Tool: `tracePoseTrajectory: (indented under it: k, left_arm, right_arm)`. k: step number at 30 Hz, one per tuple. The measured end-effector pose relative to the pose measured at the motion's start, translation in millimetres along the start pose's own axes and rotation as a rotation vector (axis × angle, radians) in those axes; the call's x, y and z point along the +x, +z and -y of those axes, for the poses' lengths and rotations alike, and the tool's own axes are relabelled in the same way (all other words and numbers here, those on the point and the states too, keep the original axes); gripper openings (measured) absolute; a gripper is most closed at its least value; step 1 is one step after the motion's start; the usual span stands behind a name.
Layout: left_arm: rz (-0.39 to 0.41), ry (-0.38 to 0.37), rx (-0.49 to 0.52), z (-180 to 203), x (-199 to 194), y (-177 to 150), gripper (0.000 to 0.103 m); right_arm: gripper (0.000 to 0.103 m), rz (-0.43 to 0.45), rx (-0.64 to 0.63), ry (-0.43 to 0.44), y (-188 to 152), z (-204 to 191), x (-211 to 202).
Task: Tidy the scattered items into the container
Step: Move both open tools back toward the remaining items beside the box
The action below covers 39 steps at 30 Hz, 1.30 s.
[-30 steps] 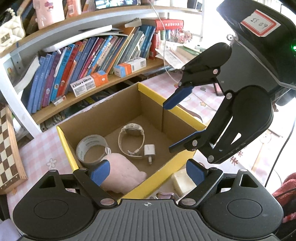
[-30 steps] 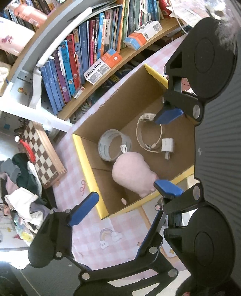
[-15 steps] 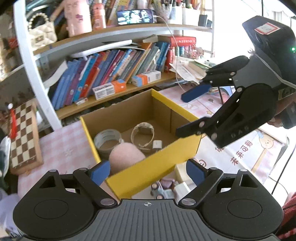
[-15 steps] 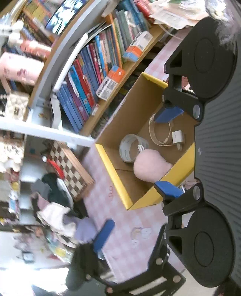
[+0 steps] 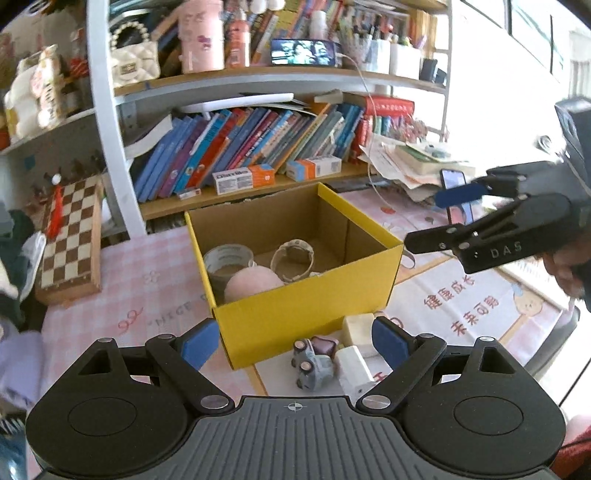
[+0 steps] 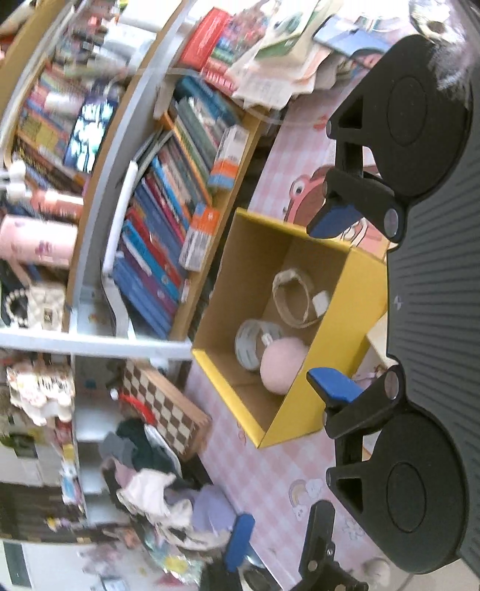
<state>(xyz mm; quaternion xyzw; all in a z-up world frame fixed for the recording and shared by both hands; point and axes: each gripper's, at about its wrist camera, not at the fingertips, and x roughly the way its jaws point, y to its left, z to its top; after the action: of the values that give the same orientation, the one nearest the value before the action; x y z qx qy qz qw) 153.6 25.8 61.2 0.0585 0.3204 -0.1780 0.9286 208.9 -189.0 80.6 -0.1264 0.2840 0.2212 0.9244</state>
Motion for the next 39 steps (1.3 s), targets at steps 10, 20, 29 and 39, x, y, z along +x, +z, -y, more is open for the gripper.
tracePoseTrajectory:
  k: [10,20,29,39]
  left_arm:
    - [0.029,0.065,-0.069,16,-10,-35,0.092]
    - [0.006,0.095,-0.079,34,-11,-66,0.092]
    - [-0.014,0.116,-0.103,47,-3,-87,0.092]
    - [-0.03,0.095,-0.089,55,9,-91,0.092]
  right_arm:
    - [0.078,0.028,0.109,-0.095,-47,-17,-22]
    - [0.08,-0.013,0.12,-0.124,-82,-42,-22]
    - [0.081,-0.083,0.181,-0.137,-114,-54,-15]
    - [0.079,-0.128,0.169,-0.13,-125,-58,-5]
